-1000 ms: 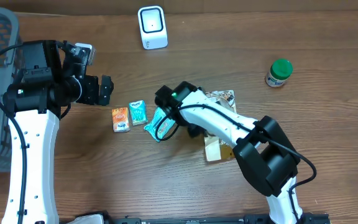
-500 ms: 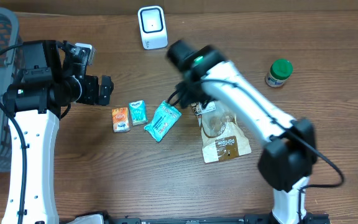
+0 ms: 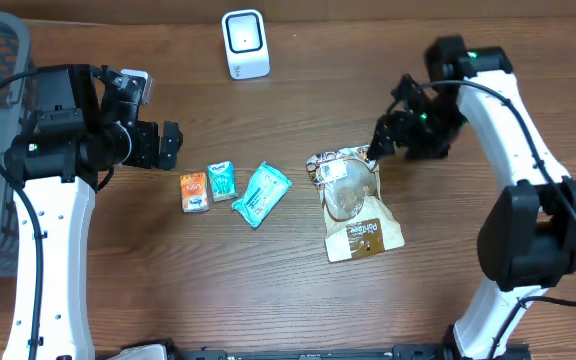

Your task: Scan the item barcode

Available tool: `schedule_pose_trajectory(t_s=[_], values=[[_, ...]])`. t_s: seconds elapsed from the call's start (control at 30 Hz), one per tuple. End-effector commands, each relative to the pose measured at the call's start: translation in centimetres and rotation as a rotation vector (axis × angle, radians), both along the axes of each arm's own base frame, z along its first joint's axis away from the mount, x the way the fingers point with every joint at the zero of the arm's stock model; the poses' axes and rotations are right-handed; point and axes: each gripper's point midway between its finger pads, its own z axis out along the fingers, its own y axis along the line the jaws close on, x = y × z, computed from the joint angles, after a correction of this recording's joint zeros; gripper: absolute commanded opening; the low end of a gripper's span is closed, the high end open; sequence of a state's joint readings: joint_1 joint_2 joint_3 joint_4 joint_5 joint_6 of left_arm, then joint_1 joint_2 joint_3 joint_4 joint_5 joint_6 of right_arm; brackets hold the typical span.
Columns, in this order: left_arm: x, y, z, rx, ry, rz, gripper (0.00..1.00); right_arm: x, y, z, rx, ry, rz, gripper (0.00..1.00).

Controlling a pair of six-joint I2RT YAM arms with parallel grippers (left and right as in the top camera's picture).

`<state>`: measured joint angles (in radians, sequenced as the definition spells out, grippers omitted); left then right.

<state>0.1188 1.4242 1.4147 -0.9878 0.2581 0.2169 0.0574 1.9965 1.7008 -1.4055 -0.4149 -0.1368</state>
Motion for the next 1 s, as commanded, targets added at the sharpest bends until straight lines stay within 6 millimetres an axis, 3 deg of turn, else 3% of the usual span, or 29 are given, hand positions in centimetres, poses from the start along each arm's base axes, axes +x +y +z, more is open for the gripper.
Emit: schedule_pose_trajectory(t_s=[0.0,0.23,0.47,0.83,0.97], values=[[0.2,0.0,0.9,0.002,-0.026,0.000,1.00,-1.0,0.5,-1.2,0.186,0.008,0.010,0.79],[0.2,0.0,0.9,0.002,-0.026,0.000,0.99,-3.4,0.6,-6.4,0.269,0.049,-0.041,0.76],[0.2,0.0,0.9,0.002,-0.026,0.000,1.00,-4.6,0.6,-10.0,0.263,0.047,-0.083,0.72],[0.2,0.0,0.9,0.002,-0.026,0.000,1.00,-4.5,2.7,-11.4,0.320,-0.005,-0.062,0.68],[0.3,0.0,1.0,-0.001,-0.029,-0.002,1.00,-4.7,3.5,-11.8,0.319,-0.002,-0.038,0.60]])
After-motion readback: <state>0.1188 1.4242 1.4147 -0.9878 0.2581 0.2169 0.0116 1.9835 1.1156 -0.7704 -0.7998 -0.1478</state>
